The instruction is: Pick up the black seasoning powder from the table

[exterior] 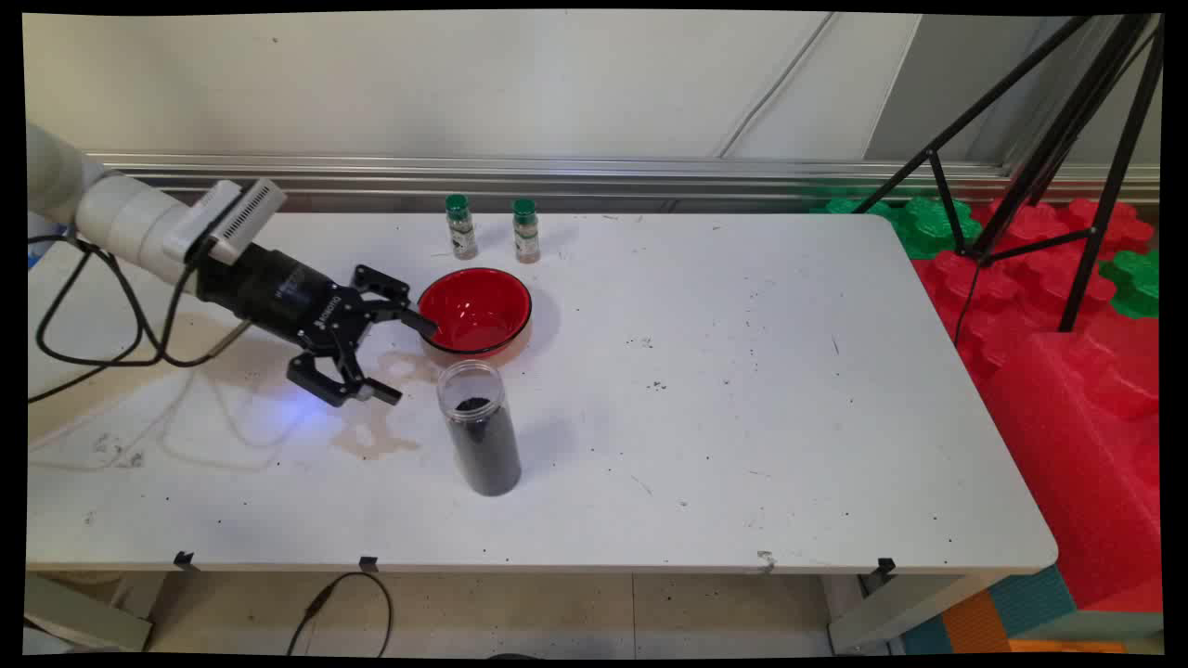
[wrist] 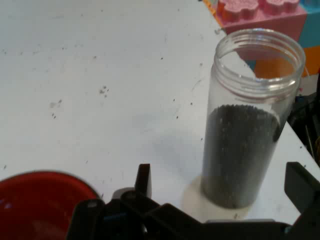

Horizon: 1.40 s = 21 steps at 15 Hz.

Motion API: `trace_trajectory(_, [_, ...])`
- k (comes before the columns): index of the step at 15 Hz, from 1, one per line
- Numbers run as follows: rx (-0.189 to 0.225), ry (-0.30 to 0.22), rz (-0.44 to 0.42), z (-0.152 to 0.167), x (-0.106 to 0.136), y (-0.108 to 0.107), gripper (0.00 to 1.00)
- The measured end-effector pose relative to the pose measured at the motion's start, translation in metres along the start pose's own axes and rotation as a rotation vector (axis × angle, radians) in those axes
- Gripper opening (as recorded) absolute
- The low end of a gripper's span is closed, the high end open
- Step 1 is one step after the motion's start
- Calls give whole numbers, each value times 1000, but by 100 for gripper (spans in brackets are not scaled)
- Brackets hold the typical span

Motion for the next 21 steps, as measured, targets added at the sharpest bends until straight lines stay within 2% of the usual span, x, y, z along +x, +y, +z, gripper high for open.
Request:
trace_trajectory(15, [-114, 89, 68, 63, 3, -3, 100])
trace_trajectory(21, [-138, 105, 74, 79, 6, -1, 100])
